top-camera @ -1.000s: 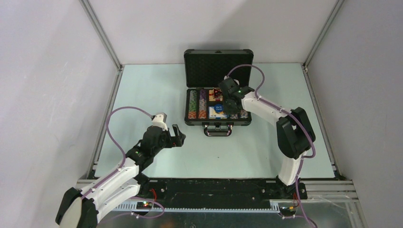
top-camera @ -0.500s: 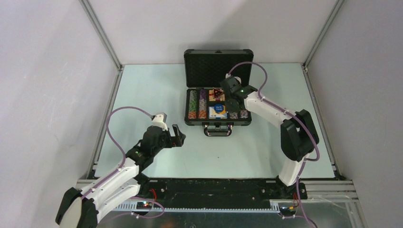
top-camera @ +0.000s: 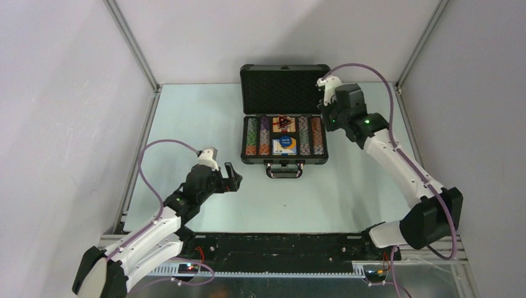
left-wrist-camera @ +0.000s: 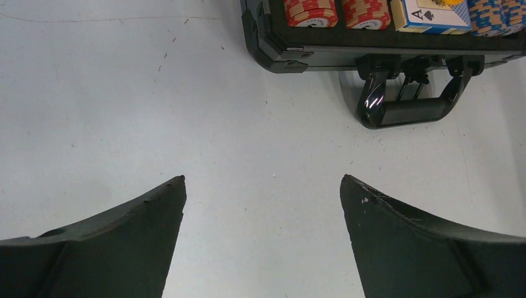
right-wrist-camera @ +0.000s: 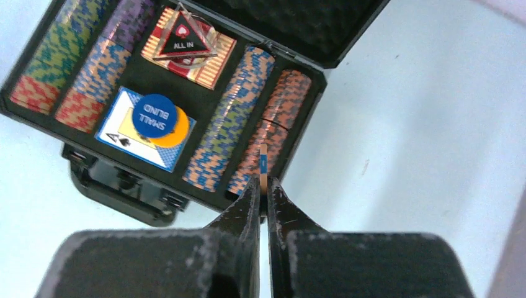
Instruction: Pack up texas hold em set
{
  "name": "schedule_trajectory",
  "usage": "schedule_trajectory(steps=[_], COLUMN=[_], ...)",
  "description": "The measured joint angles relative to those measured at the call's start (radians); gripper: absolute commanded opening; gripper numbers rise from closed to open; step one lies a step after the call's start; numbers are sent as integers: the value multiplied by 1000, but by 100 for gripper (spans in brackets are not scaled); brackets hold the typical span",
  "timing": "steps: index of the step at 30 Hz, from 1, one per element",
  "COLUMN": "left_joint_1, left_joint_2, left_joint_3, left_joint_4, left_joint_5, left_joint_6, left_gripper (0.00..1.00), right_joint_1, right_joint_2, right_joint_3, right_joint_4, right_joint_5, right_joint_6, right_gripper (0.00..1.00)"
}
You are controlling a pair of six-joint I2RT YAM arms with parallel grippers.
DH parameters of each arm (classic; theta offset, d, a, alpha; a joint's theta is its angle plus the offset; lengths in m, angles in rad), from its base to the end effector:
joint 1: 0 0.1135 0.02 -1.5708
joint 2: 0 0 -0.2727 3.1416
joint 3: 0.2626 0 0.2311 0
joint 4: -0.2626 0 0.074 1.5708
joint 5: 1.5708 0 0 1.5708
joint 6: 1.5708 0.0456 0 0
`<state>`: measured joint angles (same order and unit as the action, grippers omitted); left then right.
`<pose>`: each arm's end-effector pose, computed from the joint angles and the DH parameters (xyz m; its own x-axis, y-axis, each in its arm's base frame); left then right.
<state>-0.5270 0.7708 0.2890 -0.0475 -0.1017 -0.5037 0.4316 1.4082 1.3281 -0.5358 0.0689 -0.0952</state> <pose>0.1346 -0.0729 0.1930 -0.5872 -0.2139 -0.7807 0.1612 0.9142 -0.3717 0.2744 0.1229 0.3555 -0.4875 -0.3289 -0.8088 -0.4145 0.9025 -0.1172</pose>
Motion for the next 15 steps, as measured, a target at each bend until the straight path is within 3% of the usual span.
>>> schedule_trajectory(steps=[6,11,15], left_joint_1=[0,0,0], left_joint_2=[-10,-21,-23], left_joint_3=[0,0,0], left_joint_4=[0,0,0], left_joint_5=[0,0,0], left_joint_6=[0,0,0], left_gripper=[98,98,98], right_joint_1=[-92,-127,-132], right_joint_2=[-24,-10,42], right_joint_3=[-11,-13,-16], right_joint_4=[-38,-197,-302], right_joint_5=[-269,-500,-581], right_joint_6=[-387,-694,-866], right_gripper=[0,0,0])
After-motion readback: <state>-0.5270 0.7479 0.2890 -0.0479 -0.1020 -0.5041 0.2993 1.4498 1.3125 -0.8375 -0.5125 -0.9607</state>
